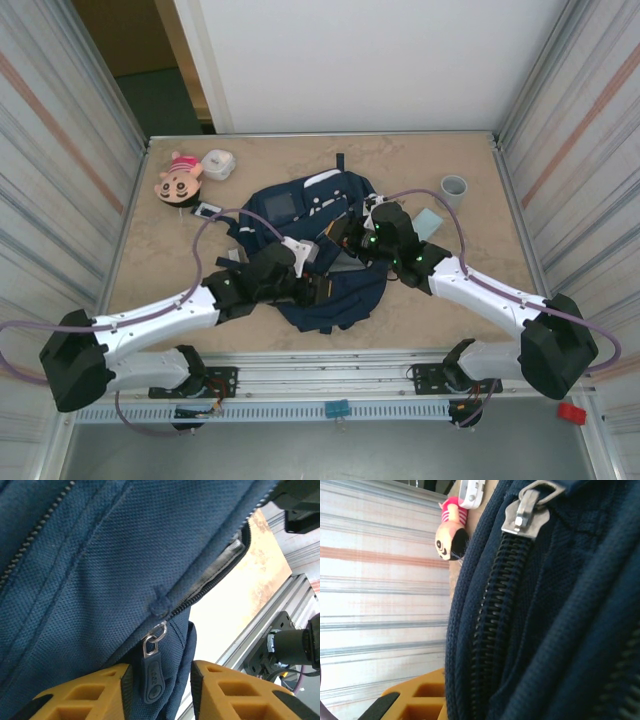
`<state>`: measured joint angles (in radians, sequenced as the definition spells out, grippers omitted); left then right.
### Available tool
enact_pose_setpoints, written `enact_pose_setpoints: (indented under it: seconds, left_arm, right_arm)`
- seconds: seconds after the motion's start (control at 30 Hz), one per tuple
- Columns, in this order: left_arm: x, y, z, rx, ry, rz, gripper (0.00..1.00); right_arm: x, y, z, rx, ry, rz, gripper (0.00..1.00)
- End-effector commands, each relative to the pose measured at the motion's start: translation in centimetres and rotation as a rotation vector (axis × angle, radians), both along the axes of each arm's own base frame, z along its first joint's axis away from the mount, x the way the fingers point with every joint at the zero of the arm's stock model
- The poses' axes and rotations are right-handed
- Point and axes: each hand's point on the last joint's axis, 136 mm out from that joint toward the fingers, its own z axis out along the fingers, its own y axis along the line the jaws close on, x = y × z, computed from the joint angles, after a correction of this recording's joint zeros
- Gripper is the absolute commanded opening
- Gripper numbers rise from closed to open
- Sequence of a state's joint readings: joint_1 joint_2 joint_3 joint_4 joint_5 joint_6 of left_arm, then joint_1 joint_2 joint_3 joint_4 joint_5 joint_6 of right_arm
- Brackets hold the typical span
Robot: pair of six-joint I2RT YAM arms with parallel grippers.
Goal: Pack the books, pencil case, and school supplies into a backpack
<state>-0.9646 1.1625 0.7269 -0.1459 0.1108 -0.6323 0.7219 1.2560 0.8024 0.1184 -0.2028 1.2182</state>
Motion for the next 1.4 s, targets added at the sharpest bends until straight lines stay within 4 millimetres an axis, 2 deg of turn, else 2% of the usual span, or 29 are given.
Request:
enact_pose_setpoints:
  seconds: [0.0, 0.13, 0.3, 0.5, 0.63, 0.7, 0.8, 0.87, 0.93, 1.03, 1.2, 1.27, 1.33, 1.37]
  left_arm:
    - [1.1, 0.8, -0.6, 0.076, 0.003, 0.075, 0.3]
    - [1.4, 1.5, -0.9, 0.121, 0.009, 0.101, 0.12]
    - [0.9, 3.1, -1.0, 0.151, 0.0, 0.125, 0.02]
    - [-0.3, 5.7, -2.3, 0.171, -0.001, 0.15, 0.0]
    - [-0.7, 5.5, -1.9, 0.124, -0.032, 0.119, 0.0]
    - [-0.8, 4.5, -0.9, 0.057, -0.061, 0.077, 0.0]
    - [-0.5, 3.2, 0.5, -0.017, -0.098, 0.05, 0.0]
    - [-0.2, 2.3, 1.5, -0.049, -0.122, 0.034, 0.0]
    - [0.0, 1.6, 2.2, -0.071, -0.14, 0.015, 0.0]
    - [0.2, 0.9, 3.1, -0.094, -0.157, -0.003, 0.0]
    - [0.2, 0.6, 3.9, -0.114, -0.176, -0.013, 0.0]
    - [0.2, 0.9, 4.0, -0.112, -0.181, -0.005, 0.0]
    - [0.4, 1.4, 4.0, -0.099, -0.185, 0.017, 0.0]
    - [0.4, 1.9, 3.7, -0.083, -0.181, 0.033, 0.0]
  right_arm:
    - [-0.8, 1.5, 6.2, 0.098, -0.146, 0.07, 0.06]
    - [-0.9, 1.1, 6.3, 0.093, -0.141, 0.061, 0.05]
    - [0.2, -1.6, 5.9, 0.055, -0.156, 0.032, 0.05]
    - [1.7, -4.2, 6.1, 0.07, -0.138, 0.017, 0.06]
    - [2.0, -4.4, 6.2, 0.081, -0.13, 0.023, 0.07]
    - [2.0, -4.2, 6.0, 0.088, -0.116, 0.024, 0.15]
    - [1.4, -3.8, 5.2, 0.092, -0.097, 0.021, 0.38]
    - [0.3, -3.0, 4.4, 0.107, -0.056, 0.007, 0.54]
    - [-0.7, -2.3, 3.6, 0.103, -0.042, 0.002, 0.6]
    - [-1.7, -1.4, 2.5, 0.096, -0.028, -0.012, 0.64]
    - [-2.1, 0.5, 0.9, 0.083, -0.006, 0.008, 0.59]
    - [-1.8, 1.3, 0.4, 0.073, 0.001, 0.025, 0.46]
    - [-1.5, 1.5, 0.3, 0.064, -0.004, 0.033, 0.24]
    - [-1.5, 1.5, 0.6, 0.065, -0.015, 0.041, 0.17]
